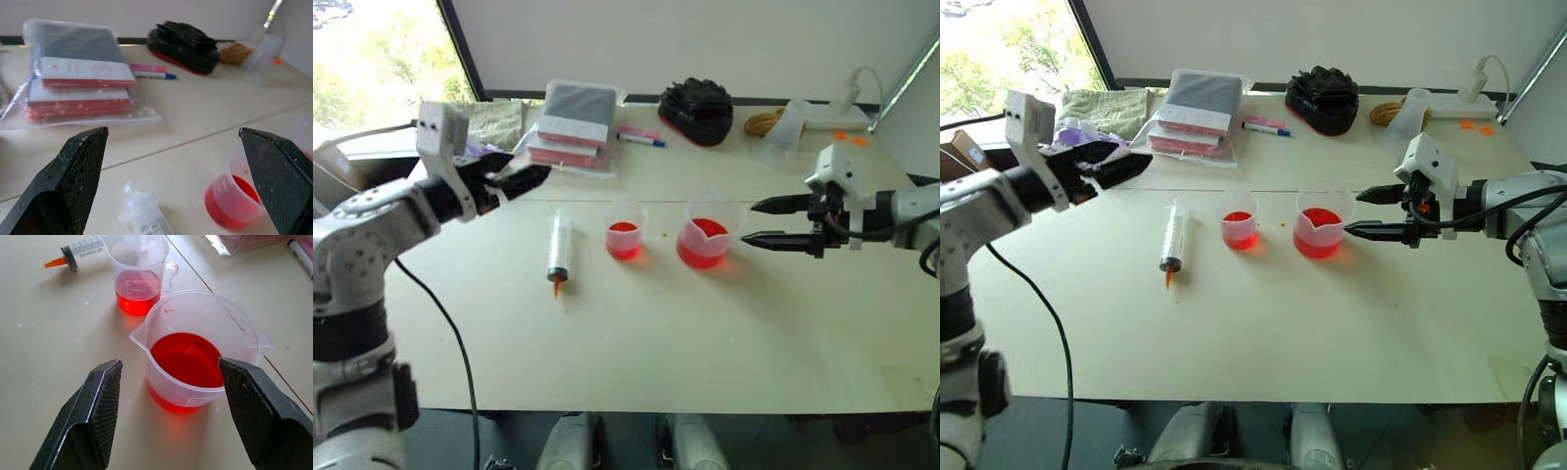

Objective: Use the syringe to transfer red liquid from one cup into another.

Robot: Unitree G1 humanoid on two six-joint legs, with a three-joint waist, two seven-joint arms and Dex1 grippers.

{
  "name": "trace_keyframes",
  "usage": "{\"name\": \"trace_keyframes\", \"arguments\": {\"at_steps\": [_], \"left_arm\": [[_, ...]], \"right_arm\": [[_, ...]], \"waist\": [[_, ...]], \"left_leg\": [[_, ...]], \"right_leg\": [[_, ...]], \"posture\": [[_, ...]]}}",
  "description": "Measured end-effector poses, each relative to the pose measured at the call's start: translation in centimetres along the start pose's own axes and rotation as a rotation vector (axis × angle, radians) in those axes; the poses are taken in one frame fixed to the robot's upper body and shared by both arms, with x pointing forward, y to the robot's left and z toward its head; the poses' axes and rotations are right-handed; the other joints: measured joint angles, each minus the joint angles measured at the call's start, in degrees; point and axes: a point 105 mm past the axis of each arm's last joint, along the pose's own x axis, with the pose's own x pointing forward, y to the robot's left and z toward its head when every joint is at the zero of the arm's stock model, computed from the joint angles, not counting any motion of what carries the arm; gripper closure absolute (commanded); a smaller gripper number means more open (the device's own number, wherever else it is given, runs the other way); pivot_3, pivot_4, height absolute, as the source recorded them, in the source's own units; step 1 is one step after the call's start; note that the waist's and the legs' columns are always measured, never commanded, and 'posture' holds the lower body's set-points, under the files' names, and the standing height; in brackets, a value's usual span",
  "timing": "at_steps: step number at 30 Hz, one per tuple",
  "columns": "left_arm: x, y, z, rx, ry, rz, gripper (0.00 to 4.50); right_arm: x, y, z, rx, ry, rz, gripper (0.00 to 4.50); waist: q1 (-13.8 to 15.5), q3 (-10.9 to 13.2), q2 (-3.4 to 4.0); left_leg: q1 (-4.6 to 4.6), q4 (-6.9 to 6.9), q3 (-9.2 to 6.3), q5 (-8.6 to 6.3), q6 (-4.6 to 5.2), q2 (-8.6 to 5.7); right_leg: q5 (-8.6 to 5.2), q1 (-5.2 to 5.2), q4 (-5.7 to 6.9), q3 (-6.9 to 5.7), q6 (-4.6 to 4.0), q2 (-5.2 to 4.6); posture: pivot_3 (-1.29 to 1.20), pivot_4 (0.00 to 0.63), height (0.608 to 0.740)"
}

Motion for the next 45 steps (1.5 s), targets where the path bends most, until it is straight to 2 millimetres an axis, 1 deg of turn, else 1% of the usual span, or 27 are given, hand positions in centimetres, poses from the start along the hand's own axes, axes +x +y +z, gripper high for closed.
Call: {"name": "trace_keyframes", "arguments": {"at_steps": [1,2,5,7,10,13,15,20,24,28,30,32,35,36,41,45], "left_arm": [[0.7,0.4,-0.1,-0.024,0.056,0.057,0.02],[1.5,1.1,-0.6,-0.058,0.150,0.146,0.02],[2.7,2.0,-1.9,-0.106,0.362,0.310,0.02],[3.2,1.9,-2.5,-0.109,0.453,0.357,0.02],[4.9,-0.4,-2.7,-0.131,0.614,0.330,0.02],[5.6,-2.7,-2.9,-0.151,0.727,0.320,0.02],[5.6,-3.4,-3.6,-0.166,0.801,0.329,0.02],[4.7,-3.6,-6.1,-0.238,0.967,0.369,0.02],[4.2,-3.5,-7.0,-0.241,1.023,0.420,0.02],[3.9,-2.9,-7.1,-0.242,1.033,0.498,0.02],[4.0,-2.9,-7.5,-0.256,1.037,0.515,0.02],[4.1,-2.9,-8.0,-0.258,1.047,0.539,0.02],[4.3,-3.0,-8.5,-0.269,1.050,0.561,0.02],[4.3,-3.1,-8.6,-0.269,1.052,0.566,0.02],[4.5,-2.8,-8.7,-0.284,1.036,0.595,0.02],[4.5,-2.4,-9.5,-0.297,1.049,0.621,0.02]], "right_arm": [[0.0,-0.1,0.2,-0.007,0.001,0.001,1.22],[0.1,-0.2,0.3,-0.013,0.001,0.003,1.22],[0.2,-0.3,0.6,-0.021,0.001,0.010,1.22],[0.2,-0.4,0.6,-0.022,-0.001,0.009,1.22],[0.3,-0.5,0.6,-0.028,0.006,0.010,1.22],[0.4,-0.4,0.6,-0.033,0.010,0.017,1.22],[0.4,-0.5,0.6,-0.035,0.012,0.017,1.22],[0.4,-0.5,0.5,-0.035,0.016,0.013,1.22],[0.5,-0.3,0.1,-0.025,0.023,0.011,1.22],[0.5,-0.2,0.0,-0.023,0.024,0.007,1.22],[0.4,-0.2,0.1,-0.016,0.015,0.006,1.22],[0.3,0.0,0.8,0.007,-0.006,0.022,1.22],[0.1,0.9,3.1,-0.005,-0.055,0.085,1.22],[-0.1,1.3,3.5,-0.013,-0.054,0.104,1.22],[-0.2,2.2,3.9,-0.033,-0.032,0.166,1.22],[0.5,3.0,4.0,-0.073,-0.026,0.216,1.22]], "waist": [[0.02,0.00,-0.01],[0.07,0.01,-0.01],[0.37,0.05,-0.09],[0.44,0.10,-0.16],[0.71,0.22,-0.37],[0.53,0.24,-0.41],[0.31,0.25,-0.42],[-0.02,0.28,-0.48],[0.43,0.30,-0.51],[0.58,0.31,-0.52],[0.59,0.31,-0.52],[0.54,0.31,-0.53],[0.44,0.31,-0.52],[0.48,0.31,-0.52],[0.51,0.32,-0.54],[0.47,0.33,-0.55]], "left_leg": [[-0.01,0.00,0.01,0.00,0.00,-0.01],[-0.01,0.00,0.01,0.00,0.01,-0.02],[-0.04,0.00,0.01,0.00,0.00,-0.02],[-0.04,0.01,0.01,0.07,-0.12,-0.01],[-0.09,0.05,0.00,0.20,-0.34,-0.02],[-0.11,0.04,0.02,0.19,-0.36,-0.06],[-0.11,0.01,0.06,0.22,-0.42,-0.05],[-0.05,-0.07,0.05,0.39,-0.75,-0.01],[-0.05,-0.06,0.05,0.38,-0.79,-0.01],[-0.05,-0.06,0.06,0.37,-0.84,-0.02],[-0.05,-0.05,0.06,0.37,-0.85,-0.03],[-0.05,-0.06,0.06,0.37,-0.86,-0.04],[-0.03,-0.11,0.05,0.39,-0.92,-0.03],[-0.03,-0.11,0.05,0.39,-0.94,-0.03],[-0.03,-0.09,0.07,0.38,-0.95,-0.04],[-0.03,-0.09,0.07,0.40,-0.92,-0.04]], "right_leg": [[0.00,0.00,0.00,0.00,0.02,0.03],[0.00,0.00,-0.01,0.01,0.02,0.07],[-0.02,-0.01,0.00,0.00,0.06,0.15],[-0.02,-0.02,0.02,0.00,0.07,0.14],[-0.02,-0.03,0.01,-0.04,0.07,0.13],[-0.03,-0.03,-0.04,-0.04,0.13,0.08],[-0.04,-0.11,0.02,-0.03,0.16,0.09],[-0.04,-0.18,0.17,-0.05,0.16,0.14],[-0.04,-0.18,0.19,-0.05,0.17,0.10],[-0.04,-0.18,0.18,-0.07,0.17,0.07],[-0.03,-0.18,0.18,-0.07,0.18,0.04],[-0.03,-0.18,0.19,-0.07,0.18,0.02],[-0.03,-0.21,0.20,-0.09,0.18,0.04],[-0.03,-0.21,0.20,-0.09,0.18,0.04],[-0.03,-0.18,0.19,-0.10,0.18,0.02],[-0.03,-0.19,0.20,-0.11,0.18,0.03]], "posture": [[0.00,0.150,0.740],[0.00,0.150,0.740],[0.00,0.150,0.740],[0.00,0.150,0.740],[0.00,0.150,0.740],[0.00,0.150,0.740],[0.00,0.150,0.740],[0.00,0.150,0.740],[0.00,0.150,0.740],[0.00,0.150,0.740],[0.00,0.150,0.740],[0.00,0.150,0.740],[0.00,0.150,0.740],[0.00,0.150,0.740],[0.00,0.150,0.740],[0.00,0.150,0.740]]}}
